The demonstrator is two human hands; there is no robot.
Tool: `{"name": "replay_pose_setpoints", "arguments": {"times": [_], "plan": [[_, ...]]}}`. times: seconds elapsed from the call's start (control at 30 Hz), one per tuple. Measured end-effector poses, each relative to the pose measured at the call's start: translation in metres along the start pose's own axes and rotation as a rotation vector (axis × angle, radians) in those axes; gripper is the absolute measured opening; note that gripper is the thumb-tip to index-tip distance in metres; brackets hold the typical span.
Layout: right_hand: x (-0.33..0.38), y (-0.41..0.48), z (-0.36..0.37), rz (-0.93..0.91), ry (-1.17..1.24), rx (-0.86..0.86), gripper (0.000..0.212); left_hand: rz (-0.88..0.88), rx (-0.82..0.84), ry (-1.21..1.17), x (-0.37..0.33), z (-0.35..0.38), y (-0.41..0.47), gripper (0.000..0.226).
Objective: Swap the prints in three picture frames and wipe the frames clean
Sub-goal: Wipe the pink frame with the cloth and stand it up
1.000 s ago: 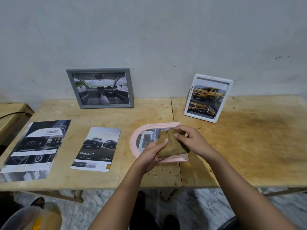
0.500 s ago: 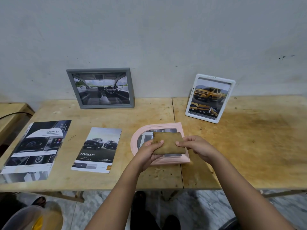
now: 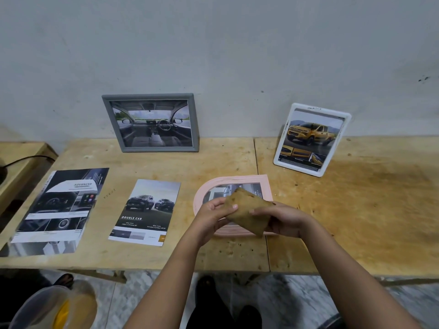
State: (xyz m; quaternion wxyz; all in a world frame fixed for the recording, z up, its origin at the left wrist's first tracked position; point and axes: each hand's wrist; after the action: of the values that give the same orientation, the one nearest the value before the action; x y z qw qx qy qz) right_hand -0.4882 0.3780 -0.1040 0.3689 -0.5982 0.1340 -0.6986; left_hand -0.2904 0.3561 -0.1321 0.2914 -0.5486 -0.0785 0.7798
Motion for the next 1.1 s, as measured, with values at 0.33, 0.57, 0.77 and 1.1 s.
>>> {"name": "replay_pose_setpoints", "arguments": {"times": [0.33,0.57,0.77,1.1], "plan": [[0.007,0.044,0.016,-0.004,0.245,-0.158,0.027,0.103,-0.275,0.088,-0.002,-0.046,0.027,0.024],[0.016,0.08,0.009,-0.128,0.589,-0.416,0.021,0.112,-0.701,0.438,0.041,-0.078,0.027,0.029],[0.025,0.093,-0.024,-0.228,-0.07,-0.885,0.017,0.226,-0.701,0.608,0.068,-0.064,0.012,0.032],[-0.01,0.14,-0.037,-0.103,-1.277,-0.756,0.053,0.245,-0.75,0.705,0.081,-0.053,0.016,0.037]]}}
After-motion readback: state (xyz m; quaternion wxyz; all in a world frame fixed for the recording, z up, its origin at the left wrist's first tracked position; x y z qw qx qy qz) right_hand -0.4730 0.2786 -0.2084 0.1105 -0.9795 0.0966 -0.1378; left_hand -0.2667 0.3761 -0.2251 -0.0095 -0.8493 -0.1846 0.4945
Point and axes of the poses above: each hand's wrist, its own y-axis towards the middle knuckle, its own z-axis out of the palm, x = y × z, and after that the axes turned 5 degrees about -y, right-handed
